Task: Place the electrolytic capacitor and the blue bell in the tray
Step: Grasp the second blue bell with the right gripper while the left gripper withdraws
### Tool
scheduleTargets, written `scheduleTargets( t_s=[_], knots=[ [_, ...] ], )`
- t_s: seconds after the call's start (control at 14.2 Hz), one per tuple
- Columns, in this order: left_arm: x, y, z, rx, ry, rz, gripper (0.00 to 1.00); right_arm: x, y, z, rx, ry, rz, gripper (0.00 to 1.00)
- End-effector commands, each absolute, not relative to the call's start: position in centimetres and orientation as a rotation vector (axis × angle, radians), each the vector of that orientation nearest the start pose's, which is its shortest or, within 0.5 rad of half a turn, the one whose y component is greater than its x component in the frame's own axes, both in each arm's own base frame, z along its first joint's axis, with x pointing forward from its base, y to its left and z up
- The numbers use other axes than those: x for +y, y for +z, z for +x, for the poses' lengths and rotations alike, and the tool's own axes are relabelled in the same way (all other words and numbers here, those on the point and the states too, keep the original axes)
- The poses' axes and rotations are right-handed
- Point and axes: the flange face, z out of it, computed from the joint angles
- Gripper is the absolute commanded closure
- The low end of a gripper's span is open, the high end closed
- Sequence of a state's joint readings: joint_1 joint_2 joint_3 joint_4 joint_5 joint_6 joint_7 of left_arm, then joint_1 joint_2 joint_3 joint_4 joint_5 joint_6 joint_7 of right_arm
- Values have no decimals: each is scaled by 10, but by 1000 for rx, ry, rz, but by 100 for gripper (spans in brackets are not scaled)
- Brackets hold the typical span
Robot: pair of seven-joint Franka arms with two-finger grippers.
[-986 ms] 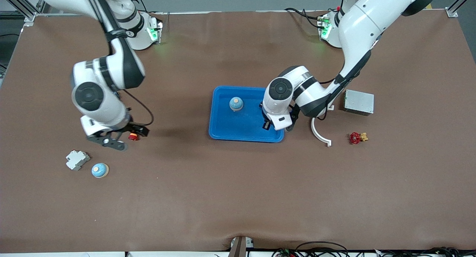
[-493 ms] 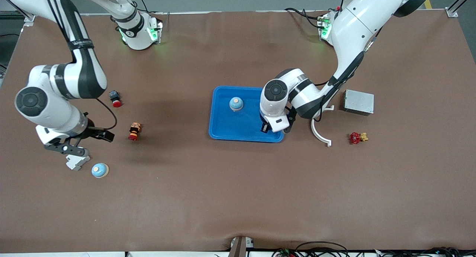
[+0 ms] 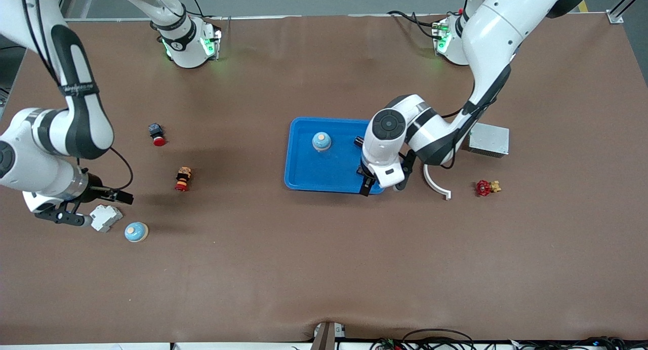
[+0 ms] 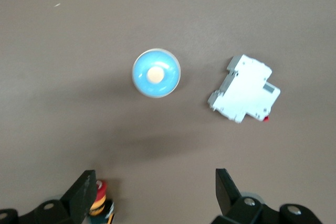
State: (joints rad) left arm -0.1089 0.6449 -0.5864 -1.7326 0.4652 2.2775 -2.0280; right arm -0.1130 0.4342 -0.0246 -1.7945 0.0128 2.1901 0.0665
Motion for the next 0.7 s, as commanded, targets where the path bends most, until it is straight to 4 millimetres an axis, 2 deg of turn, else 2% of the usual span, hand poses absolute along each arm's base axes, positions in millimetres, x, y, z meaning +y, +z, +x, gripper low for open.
scheduleTargets(
  t_s=[0.0,0.21,0.42,0.56,0.63],
  knots=[
    [-366,290,557,-1649,-106,-2733,0,-95,276,662,329,27,-3095,0],
    [-350,323,565,-1286,-157,-2874,0,-91,248,676,333,15,-3097,0],
    [-316,362,587,-1176,-195,-2860,0,-92,236,685,333,13,-3097,0],
    [-292,387,594,-1088,-213,-2888,0,-91,230,687,324,3,-3102,0],
    [-287,401,592,-1027,-205,-2906,0,-91,222,687,322,11,-3105,0]
  ],
)
